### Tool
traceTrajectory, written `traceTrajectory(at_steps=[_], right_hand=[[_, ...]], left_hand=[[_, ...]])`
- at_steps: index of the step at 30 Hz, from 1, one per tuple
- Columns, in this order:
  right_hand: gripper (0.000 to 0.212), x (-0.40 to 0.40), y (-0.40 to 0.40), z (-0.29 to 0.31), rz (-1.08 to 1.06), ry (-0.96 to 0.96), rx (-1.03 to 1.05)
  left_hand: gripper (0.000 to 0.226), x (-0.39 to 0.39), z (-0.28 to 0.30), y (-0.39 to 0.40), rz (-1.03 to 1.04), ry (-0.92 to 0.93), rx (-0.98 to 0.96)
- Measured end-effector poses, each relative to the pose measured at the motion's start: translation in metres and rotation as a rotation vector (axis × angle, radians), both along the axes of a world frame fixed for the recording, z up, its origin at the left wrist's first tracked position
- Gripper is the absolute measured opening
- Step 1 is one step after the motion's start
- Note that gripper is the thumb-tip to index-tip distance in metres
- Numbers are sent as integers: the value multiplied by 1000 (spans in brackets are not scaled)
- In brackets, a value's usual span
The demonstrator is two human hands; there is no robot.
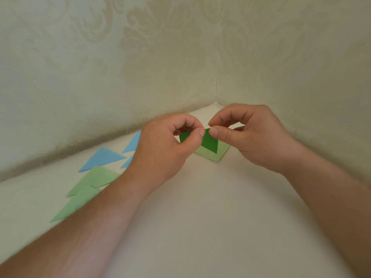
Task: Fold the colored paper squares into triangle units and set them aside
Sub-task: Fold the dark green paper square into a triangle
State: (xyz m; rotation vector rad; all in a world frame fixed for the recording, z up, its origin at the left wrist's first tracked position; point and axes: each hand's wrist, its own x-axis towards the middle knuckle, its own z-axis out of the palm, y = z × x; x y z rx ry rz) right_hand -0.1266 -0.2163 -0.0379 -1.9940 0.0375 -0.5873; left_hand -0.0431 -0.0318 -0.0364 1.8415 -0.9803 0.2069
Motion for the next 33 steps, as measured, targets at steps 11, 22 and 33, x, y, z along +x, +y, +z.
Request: traceTrajectory(at_steps=[11,22,33], right_hand=[[18,0,-6,7,-75,-8,120],[18,2,2,8,-119,43,339],[15,4,11,8,143,168,852]], left_hand=[[14,11,-2,0,8,153,-123],[15,16,-3,-4,45,210,-316],[22,4,-14,-13,-189,435,-249]])
